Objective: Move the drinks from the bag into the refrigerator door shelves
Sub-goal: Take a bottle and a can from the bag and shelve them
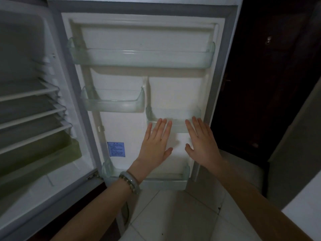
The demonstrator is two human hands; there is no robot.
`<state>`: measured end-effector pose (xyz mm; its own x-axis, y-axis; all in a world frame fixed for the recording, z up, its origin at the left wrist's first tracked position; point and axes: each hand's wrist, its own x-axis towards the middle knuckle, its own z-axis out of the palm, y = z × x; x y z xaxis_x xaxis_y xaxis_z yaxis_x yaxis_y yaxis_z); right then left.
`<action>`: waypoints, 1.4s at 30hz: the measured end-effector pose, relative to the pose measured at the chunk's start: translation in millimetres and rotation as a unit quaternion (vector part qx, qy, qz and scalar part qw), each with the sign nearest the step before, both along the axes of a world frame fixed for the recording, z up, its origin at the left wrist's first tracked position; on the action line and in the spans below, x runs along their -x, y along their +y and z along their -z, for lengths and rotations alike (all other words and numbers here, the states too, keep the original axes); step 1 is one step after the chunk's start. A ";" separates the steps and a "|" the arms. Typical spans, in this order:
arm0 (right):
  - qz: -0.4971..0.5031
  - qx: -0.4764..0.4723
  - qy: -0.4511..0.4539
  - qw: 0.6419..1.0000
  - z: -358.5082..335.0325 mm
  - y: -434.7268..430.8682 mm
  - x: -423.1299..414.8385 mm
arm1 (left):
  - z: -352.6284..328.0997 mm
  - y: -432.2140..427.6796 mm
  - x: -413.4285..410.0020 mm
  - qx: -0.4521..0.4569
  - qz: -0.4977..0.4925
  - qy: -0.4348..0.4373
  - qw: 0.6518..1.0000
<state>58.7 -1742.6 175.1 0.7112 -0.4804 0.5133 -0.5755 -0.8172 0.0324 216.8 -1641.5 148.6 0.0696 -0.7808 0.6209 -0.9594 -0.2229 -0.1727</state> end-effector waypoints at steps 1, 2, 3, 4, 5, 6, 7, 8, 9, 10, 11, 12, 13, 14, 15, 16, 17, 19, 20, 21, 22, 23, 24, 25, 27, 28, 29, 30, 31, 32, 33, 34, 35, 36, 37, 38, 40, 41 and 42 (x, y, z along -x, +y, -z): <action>-0.003 -0.002 0.000 1.000 0.3 -5.3 -0.9 | -0.3 -4.5 0.2 -0.004 -0.007 -0.001 1.000; -0.005 -0.003 -0.001 1.000 0.8 -10.4 -1.5 | -0.8 -8.9 0.3 -0.007 -0.014 -0.003 1.000; -0.006 -0.004 -0.002 1.000 1.2 -15.6 -2.1 | -1.4 -13.3 0.4 -0.010 -0.021 -0.005 1.000; -0.008 -0.005 -0.003 1.000 1.6 -20.7 -2.6 | -2.2 -17.3 0.5 -0.013 -0.028 -0.008 0.999; -0.010 -0.006 -0.004 1.000 2.0 -25.7 -3.7 | -2.6 -21.5 0.3 -0.015 -0.034 -0.010 0.999; -0.013 -0.008 -0.004 1.000 2.3 -30.7 -5.1 | -3.0 -25.8 -0.1 -0.016 -0.040 -0.011 0.999; -0.015 -0.011 -0.004 1.000 2.6 -35.6 -7.1 | -3.1 -30.0 -0.1 -0.017 -0.047 -0.011 0.999; -0.017 -0.016 -0.002 1.000 3.0 -40.6 -9.3 | -3.2 -34.5 -0.1 -0.020 -0.053 -0.010 0.998; -0.018 -0.021 0.000 1.000 3.0 -45.6 -11.7 | -3.3 -39.1 -0.2 -0.023 -0.060 -0.008 0.998; -0.019 -0.025 0.001 1.000 3.0 -50.6 -14.0 | -3.3 -43.8 -0.2 -0.025 -0.066 -0.006 0.997; -0.020 -0.028 0.002 0.999 2.9 -55.6 -16.3 | -3.3 -48.4 -0.5 -0.026 -0.071 -0.003 0.997; -0.021 -0.031 0.004 0.999 2.7 -60.5 -18.2 | -3.6 -52.6 -0.8 -0.029 -0.077 -0.001 0.997; -0.021 -0.034 0.007 0.999 2.5 -65.4 -20.3 | -3.9 -56.7 -1.5 -0.032 -0.082 0.002 0.996; -0.021 -0.035 0.011 0.999 2.2 -70.3 -22.2 | -4.4 -60.5 -2.3 -0.037 -0.088 0.004 0.995; -0.022 -0.037 0.015 0.999 1.4 -75.0 -24.1 | -4.6 -64.5 -2.9 -0.042 -0.094 0.006 0.995; -0.022 -0.037 0.019 0.999 0.5 -79.6 -26.0 | -5.2 -68.4 -3.2 -0.048 -0.102 0.007 0.994; -0.023 -0.036 0.022 0.999 -0.2 -83.8 -28.0 | -6.0 -71.9 -3.0 -0.054 -0.109 0.011 0.992; -0.024 -0.033 0.026 0.999 -1.0 -90.7 -30.3 | -6.7 -78.7 -1.9 -0.062 -0.122 0.016 0.990; -0.027 -0.032 0.026 0.999 -0.7 -93.2 -30.9 | -6.5 -81.4 -1.0 -0.065 -0.128 0.019 0.989; -0.030 -0.033 0.026 0.999 -0.5 -94.9 -31.2 | -6.1 -83.3 -0.1 -0.067 -0.135 0.023 0.988; -0.035 -0.035 0.023 0.999 0.1 -95.6 -31.0 | -5.9 -83.7 1.0 -0.067 -0.142 0.025 0.987; -0.042 -0.035 0.018 0.998 1.0 -95.6 -30.6 | -5.1 -83.7 1.9 -0.065 -0.148 0.024 0.987; -0.046 -0.034 0.014 0.998 1.9 -95.2 -30.2 | -4.3 -83.2 2.9 -0.064 -0.152 0.021 0.986; -0.047 -0.031 0.012 0.998 2.9 -94.2 -29.8 | -3.7 -82.3 3.8 -0.061 -0.152 0.017 0.986; -0.052 -0.025 -0.002 0.998 5.1 -90.1 -29.5 | -2.8 -78.6 4.7 -0.046 -0.143 0.017 0.989; -0.063 -0.020 -0.014 0.998 6.1 -86.7 -30.1 | -2.5 -75.3 5.0 -0.037 -0.137 0.019 0.990; -0.078 -0.013 -0.021 0.997 7.3 -81.7 -31.6 | -2.0 -70.7 4.8 -0.029 -0.132 0.022 0.991; -0.094 -0.006 -0.023 0.995 9.0 -74.0 -34.0 | -0.3 -63.9 4.3 -0.020 -0.131 0.025 0.991; -0.114 0.000 -0.021 0.993 11.7 -64.1 -37.5 | 3.1 -54.6 2.7 -0.011 -0.137 0.027 0.990; -0.138 0.003 -0.018 0.990 15.3 -52.5 -42.3 | 7.7 -42.3 0.7 -0.005 -0.150 0.029 0.988; -0.165 0.005 -0.014 0.986 19.5 -39.5 -47.7 | 13.9 -27.6 -2.1 -0.003 -0.169 0.036 0.985; -0.192 0.004 -0.006 0.981 24.8 -26.0 -54.1 | 21.0 -10.2 -5.3 -0.005 -0.189 0.045 0.981; -0.219 -0.001 0.004 0.976 30.7 -12.5 -61.4 | 28.1 9.5 -8.1 -0.009 -0.211 0.056 0.976; -0.244 -0.009 0.015 0.970 36.8 1.2 -69.7 | 35.2 31.5 -10.4 -0.016 -0.236 0.067 0.969; -0.268 -0.016 0.026 0.963 42.5 16.4 -78.8 | 42.3 56.1 -11.7 -0.025 -0.262 0.078 0.961; -0.290 -0.022 0.038 0.956 48.1 32.9 -88.5 | 49.6 82.3 -12.4 -0.033 -0.289 0.087 0.953; -0.337 -0.039 0.060 0.939 58.5 69.0 -108.8 | 61.3 136.4 -9.7 -0.049 -0.340 0.112 0.932; -0.363 -0.044 0.070 0.928 63.1 88.2 -117.8 | 66.1 161.6 -7.1 -0.055 -0.365 0.125 0.921; -0.395 -0.046 0.077 0.914 67.9 114.1 -128.8 | 72.0 192.8 -4.3 -0.057 -0.398 0.135 0.905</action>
